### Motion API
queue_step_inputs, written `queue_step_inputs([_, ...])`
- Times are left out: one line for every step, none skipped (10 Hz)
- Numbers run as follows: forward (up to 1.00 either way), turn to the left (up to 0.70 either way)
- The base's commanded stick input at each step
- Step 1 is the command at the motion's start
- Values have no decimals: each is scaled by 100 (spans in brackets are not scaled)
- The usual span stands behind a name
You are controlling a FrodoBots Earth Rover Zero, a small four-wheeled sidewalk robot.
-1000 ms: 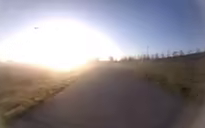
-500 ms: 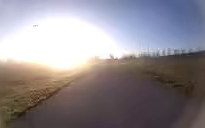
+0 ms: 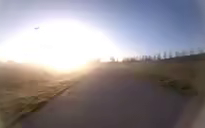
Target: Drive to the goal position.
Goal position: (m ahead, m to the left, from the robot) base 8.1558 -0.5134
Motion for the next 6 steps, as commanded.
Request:
queue_step_inputs([100, 0])
queue_step_inputs([100, 0])
queue_step_inputs([100, 0])
queue_step_inputs([100, 0])
queue_step_inputs([100, 0])
queue_step_inputs([100, 0])
